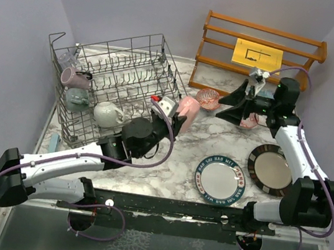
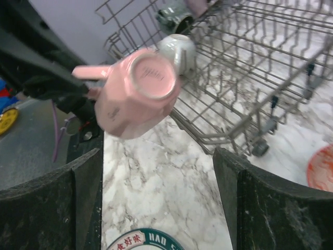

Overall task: Load the mixed dishes into the dish rack
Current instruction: Adjust the cup.

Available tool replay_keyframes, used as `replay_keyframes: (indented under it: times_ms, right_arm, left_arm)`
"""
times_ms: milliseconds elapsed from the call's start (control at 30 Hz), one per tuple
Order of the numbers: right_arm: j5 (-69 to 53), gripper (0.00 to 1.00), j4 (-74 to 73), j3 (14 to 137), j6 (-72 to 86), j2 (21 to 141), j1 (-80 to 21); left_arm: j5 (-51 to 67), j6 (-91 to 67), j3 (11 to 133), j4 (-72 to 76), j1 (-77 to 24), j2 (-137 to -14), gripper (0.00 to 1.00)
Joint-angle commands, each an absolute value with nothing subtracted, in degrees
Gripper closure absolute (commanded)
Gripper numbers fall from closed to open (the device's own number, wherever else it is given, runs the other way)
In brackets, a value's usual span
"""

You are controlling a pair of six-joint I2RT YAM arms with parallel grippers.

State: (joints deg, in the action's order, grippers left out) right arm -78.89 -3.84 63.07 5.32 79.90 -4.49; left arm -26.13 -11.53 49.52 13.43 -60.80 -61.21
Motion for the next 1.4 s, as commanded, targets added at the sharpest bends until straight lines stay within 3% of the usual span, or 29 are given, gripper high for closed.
replay_keyframes:
  times_ms: [0, 233, 467, 833, 1033, 1367]
  right_arm:
    - [-78.95, 0.12, -4.34, 60.17, 2.73, 78.39, -0.84]
    - [-83.81, 0.02, 1.08, 53.88, 5.68, 79.59, -1.28]
    - [-73.04, 0.0, 24.21, 38.73, 29.75, 76.08, -3.59]
    - [-70.98, 0.0, 18.29, 41.76, 40.61, 85.17, -7.33]
    - [-67.09, 0.0, 9.94, 42.79, 36.19, 86.57, -9.28]
    - [-63.18, 0.0, 7.98, 42.7, 36.6, 90.87, -10.06]
  left_arm:
    - [-22.48, -9.2, 43.92, 29.31, -64.18, -60.86, 1.0]
    - [-14.05, -3.53, 34.46, 41.68, -64.56, -63.25, 1.0]
    - [-14.75, 4.1, 27.32, 53.78, -65.83, -65.89, 1.0]
    - [-18.56, 13.54, 27.98, 59.9, -69.0, -74.65, 1.0]
    - [-20.74, 16.35, 28.68, 62.52, -69.85, -77.75, 1.0]
    - [-21.53, 17.04, 28.77, 64.33, -69.97, -78.92, 1.0]
